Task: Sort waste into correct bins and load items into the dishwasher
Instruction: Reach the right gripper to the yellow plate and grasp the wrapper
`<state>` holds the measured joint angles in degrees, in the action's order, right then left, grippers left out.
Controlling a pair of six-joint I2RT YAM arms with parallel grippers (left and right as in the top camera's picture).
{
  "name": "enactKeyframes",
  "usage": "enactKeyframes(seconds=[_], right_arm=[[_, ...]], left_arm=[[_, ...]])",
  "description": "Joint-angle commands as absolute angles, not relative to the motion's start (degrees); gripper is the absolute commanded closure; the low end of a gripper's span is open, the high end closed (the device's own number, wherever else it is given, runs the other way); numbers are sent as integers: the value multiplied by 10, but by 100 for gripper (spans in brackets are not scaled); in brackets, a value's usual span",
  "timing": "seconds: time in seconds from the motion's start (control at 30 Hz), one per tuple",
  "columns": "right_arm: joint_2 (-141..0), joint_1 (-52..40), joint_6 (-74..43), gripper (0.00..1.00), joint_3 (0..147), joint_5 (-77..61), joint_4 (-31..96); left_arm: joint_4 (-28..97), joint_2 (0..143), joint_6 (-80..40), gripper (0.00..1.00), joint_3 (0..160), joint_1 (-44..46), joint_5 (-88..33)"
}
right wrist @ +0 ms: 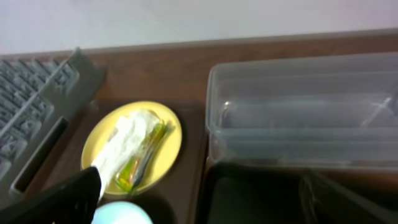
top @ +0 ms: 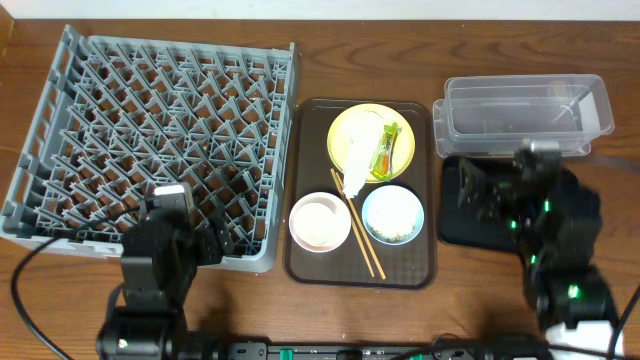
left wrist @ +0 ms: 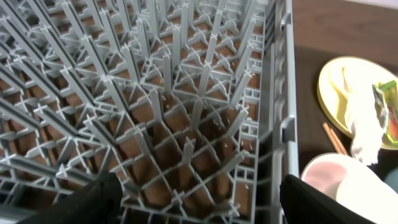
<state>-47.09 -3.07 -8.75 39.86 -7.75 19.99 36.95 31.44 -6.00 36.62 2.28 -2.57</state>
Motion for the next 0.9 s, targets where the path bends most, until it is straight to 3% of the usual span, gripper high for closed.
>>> enactKeyframes(seconds=[0.0,0.27,0.37,0.67,0.8,0.87], right_arm=[[-571,-38,-65,1,507,-108,253],[-663,-38,-47,1,577,-183,274],[-680,-43,-48,10,578,-199,246],[-806,-158,-72,10,682,-83,318],[-898,-191,-142,27,684,-47,312],[-934,-199,-160,28,684,-43,308]], left_arm=[[426,374,-63,16,439,22,-17],[448,405,-63,16,459,22,-25],[447,405,-63,16,459,22,-25],[445,405,-63,16,459,22,-25],[445,405,-63,16,459,22,-25],[445,405,-63,16,459,22,-25]])
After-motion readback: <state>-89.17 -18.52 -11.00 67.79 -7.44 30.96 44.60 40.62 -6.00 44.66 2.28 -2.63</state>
